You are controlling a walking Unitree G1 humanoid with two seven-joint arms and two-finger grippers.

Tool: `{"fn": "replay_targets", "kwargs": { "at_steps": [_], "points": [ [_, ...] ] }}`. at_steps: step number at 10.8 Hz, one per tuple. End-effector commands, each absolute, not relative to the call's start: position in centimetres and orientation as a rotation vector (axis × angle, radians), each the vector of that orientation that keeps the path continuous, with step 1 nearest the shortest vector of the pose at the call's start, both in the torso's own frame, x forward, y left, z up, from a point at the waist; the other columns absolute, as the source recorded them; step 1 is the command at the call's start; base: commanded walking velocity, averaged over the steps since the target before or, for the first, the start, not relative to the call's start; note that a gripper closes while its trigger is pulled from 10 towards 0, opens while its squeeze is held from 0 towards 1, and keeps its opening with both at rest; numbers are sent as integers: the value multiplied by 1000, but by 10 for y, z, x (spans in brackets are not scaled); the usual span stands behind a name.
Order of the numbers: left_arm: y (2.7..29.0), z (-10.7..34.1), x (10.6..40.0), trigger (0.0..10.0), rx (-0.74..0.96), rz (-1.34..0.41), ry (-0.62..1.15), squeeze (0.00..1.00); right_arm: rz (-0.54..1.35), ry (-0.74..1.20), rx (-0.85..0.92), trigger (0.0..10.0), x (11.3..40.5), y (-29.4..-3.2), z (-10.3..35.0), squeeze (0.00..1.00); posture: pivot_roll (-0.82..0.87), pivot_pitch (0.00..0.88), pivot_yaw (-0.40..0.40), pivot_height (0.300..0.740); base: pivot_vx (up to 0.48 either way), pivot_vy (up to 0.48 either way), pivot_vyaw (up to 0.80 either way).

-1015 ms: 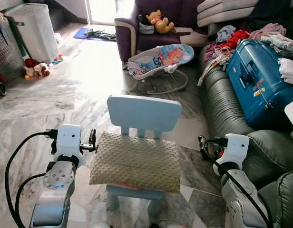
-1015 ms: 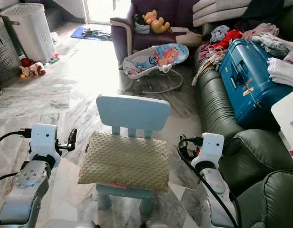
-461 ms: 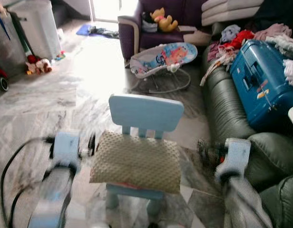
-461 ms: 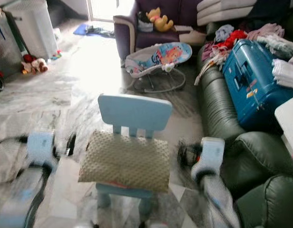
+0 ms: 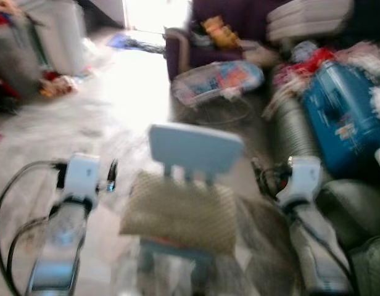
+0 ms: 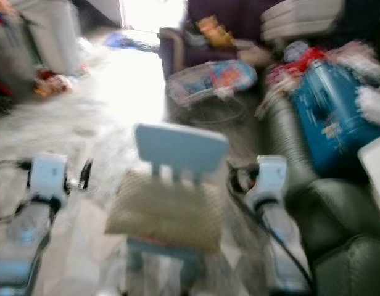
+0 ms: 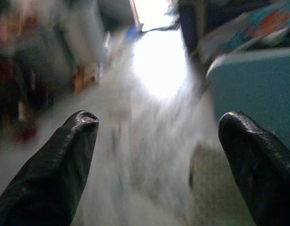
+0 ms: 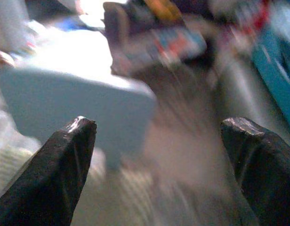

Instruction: Move the pillow to the sofa

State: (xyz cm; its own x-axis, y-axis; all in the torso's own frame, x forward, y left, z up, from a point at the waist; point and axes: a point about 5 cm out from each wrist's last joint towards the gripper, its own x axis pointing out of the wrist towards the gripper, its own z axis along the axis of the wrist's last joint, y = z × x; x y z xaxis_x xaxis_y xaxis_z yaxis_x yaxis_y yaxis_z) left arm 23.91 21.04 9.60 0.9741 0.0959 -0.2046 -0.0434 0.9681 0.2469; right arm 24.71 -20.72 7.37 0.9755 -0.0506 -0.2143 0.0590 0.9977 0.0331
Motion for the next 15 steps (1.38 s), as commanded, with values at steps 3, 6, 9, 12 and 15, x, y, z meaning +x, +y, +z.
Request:
{"fn": "replay_targets", "kwargs": {
  "at_steps": [3, 6, 9, 12, 15],
  "points": [
    [179, 86, 249, 10000, 300, -80, 212, 0, -134, 155, 20, 10000, 235, -215, 75, 0, -27, 0, 2, 740, 0, 0, 0],
    [161, 102, 269, 10000, 360, -173, 166, 0, -173, 106, 57, 10000, 240, -206, 74, 0, -1, 0, 110, 740, 0, 0, 0],
    [168, 100, 270, 10000, 371, -153, 159, 0, -173, 151, 39, 10000, 241, -203, 63, 0, -35, 0, 16, 740, 0, 0, 0],
    [173, 83, 256, 10000, 288, -116, 225, 0, -124, 179, 49, 10000, 248, -202, 57, 0, -13, 0, -11, 740, 0, 0, -267],
    [167, 77, 258, 10000, 238, -99, 250, 0, -116, 184, 38, 10000, 247, -205, 54, 0, -29, 0, -16, 740, 0, 160, -469]
  ]
}}
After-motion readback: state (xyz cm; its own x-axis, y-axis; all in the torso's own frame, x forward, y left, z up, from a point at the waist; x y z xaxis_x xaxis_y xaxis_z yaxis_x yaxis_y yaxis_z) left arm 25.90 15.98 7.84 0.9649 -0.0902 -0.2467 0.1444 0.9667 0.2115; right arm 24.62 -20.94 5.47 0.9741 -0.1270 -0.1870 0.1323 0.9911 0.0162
